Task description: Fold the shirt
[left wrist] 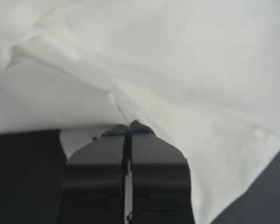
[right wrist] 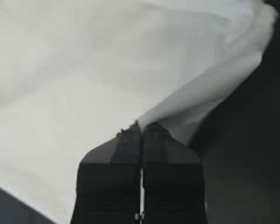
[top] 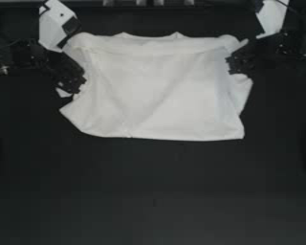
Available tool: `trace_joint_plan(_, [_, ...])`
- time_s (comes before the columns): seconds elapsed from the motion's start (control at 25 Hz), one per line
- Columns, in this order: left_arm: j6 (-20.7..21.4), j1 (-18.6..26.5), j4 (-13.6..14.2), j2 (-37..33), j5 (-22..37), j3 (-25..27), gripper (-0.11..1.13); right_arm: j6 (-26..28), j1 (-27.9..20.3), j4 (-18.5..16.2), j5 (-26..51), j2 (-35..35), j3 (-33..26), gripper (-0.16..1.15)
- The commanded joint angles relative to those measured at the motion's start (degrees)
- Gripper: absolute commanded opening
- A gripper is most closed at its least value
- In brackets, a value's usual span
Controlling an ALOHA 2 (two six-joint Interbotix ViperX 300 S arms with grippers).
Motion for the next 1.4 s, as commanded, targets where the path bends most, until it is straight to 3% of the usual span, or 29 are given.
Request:
trace_joint_plan(0.04, [0.1,-1.3,-1.0,-2.5,-3.4,-2.0,0.04,0.1,1.0,0.4,-3.9,0.0,-2.4,0.05])
trace_joint_plan(0.48, [0.1,-3.7,-3.5,1.9,-13.9,-2.2,0.04,0.0,4.0,0.8,-11.2,7.6,-8.5,0.05])
trace_joint_plan(1.16, [3.4,-5.6,-3.3,15.3,-16.3,-10.6,0.03,-1.0,4.5,1.8,-15.6,14.4,-9.9,0.05])
trace_joint_plan(1.4, [5.1,-5.6,-3.5,17.5,-21.0,-11.0,0.03,-1.1,4.5,1.8,-16.5,14.8,-9.8,0.05])
